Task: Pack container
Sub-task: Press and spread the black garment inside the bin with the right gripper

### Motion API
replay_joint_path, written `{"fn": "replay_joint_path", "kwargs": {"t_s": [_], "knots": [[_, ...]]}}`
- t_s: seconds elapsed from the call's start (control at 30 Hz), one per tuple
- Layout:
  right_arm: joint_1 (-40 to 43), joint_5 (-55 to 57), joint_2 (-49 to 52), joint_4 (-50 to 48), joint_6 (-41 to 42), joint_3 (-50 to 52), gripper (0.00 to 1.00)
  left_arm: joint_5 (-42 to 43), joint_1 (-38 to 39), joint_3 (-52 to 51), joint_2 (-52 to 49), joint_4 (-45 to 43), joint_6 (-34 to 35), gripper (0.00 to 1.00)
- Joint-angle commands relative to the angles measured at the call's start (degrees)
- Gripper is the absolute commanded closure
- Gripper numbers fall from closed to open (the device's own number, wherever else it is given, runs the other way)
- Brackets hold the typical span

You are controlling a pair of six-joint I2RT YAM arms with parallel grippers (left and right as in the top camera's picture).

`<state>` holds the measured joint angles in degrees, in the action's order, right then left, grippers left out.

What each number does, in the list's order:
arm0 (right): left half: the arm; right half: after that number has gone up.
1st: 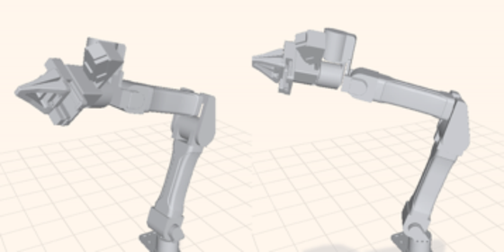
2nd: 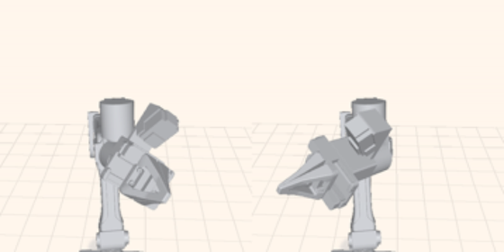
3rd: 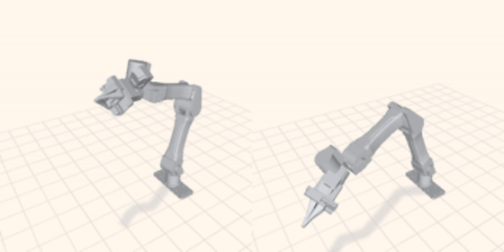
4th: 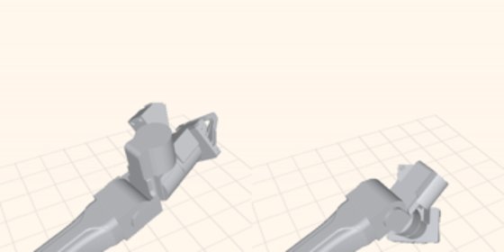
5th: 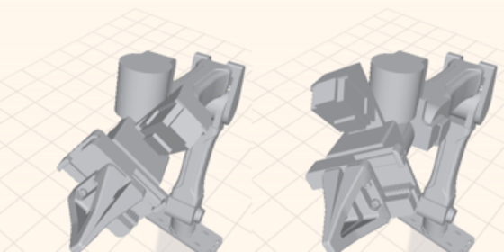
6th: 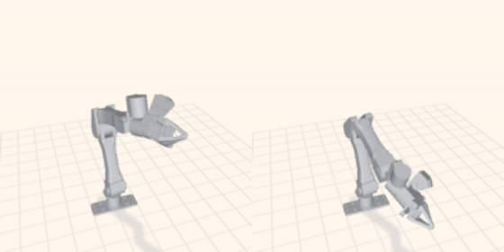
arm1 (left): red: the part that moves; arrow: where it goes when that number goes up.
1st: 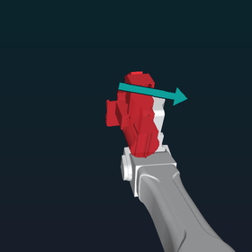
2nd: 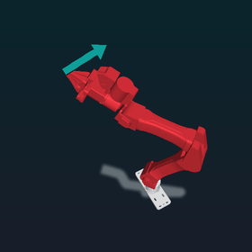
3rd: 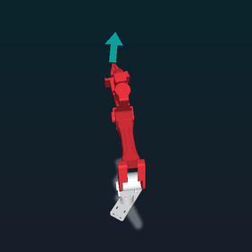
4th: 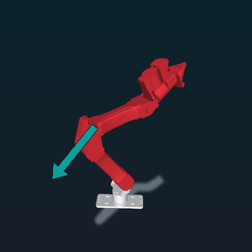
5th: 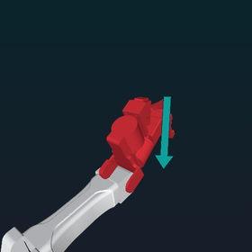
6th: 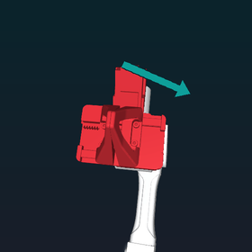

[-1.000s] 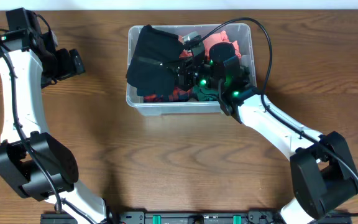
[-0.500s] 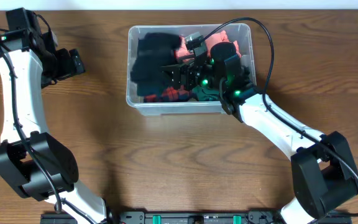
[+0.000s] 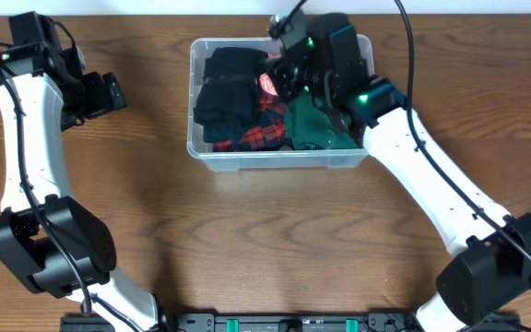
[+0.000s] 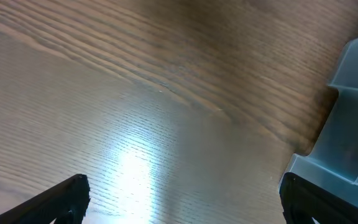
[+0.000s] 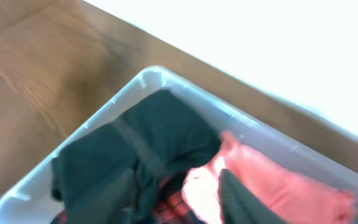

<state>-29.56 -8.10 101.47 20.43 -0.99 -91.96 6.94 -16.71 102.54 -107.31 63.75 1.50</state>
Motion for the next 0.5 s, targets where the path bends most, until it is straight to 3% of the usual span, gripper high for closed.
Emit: {"fn": "replay_joint_path", "kwargs": {"t_s": [0.0,0.1,0.47], "knots": [[-0.5,2.7,0.7,0.2,-2.5,-0.5,0.80,-0.1,-0.1,-0.3,0.0,0.0,-0.1,0.02],[-1.1,-0.5,3.2,-0.6,-2.5,-0.5,0.99,-0.1,-0.1,-0.3,0.0,0.0,-0.1,0.02],[-3.3,-2.9,11.8,-8.6,-1.8,-0.6,0.99,-0.1,-0.1,-0.3,0.0,0.0,-0.1,0.02]]}}
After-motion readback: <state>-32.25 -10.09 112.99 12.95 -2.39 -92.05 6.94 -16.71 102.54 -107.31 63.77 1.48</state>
